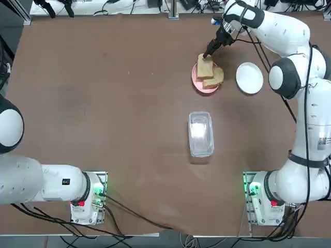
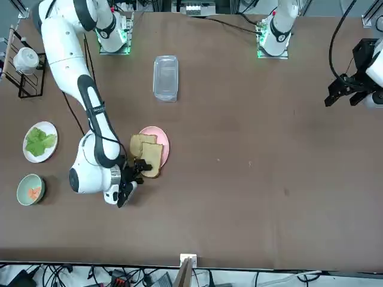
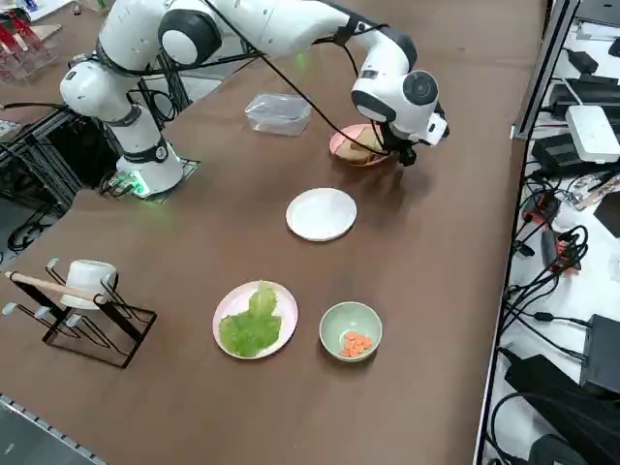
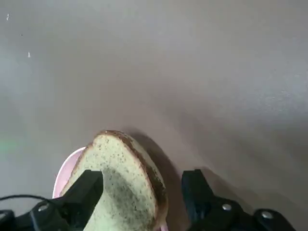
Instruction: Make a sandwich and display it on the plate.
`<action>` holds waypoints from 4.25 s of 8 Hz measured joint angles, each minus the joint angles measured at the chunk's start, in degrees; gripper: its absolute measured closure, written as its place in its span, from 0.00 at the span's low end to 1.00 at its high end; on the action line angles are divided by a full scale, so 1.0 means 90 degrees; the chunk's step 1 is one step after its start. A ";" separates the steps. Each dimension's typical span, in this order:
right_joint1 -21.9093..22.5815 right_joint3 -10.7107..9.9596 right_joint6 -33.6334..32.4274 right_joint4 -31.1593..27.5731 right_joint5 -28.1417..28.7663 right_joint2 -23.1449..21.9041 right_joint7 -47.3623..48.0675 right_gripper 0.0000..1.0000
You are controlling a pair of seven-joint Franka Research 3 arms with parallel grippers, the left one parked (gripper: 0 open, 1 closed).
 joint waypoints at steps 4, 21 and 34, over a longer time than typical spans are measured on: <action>0.0000 0.0001 -0.0217 0.0000 0.0000 0.0001 -0.0035 0.04; -0.0061 -0.0014 -0.0291 0.0015 0.0000 0.0013 -0.0140 0.63; -0.0119 -0.0014 -0.0716 0.0231 -0.0414 -0.0406 -0.0084 0.92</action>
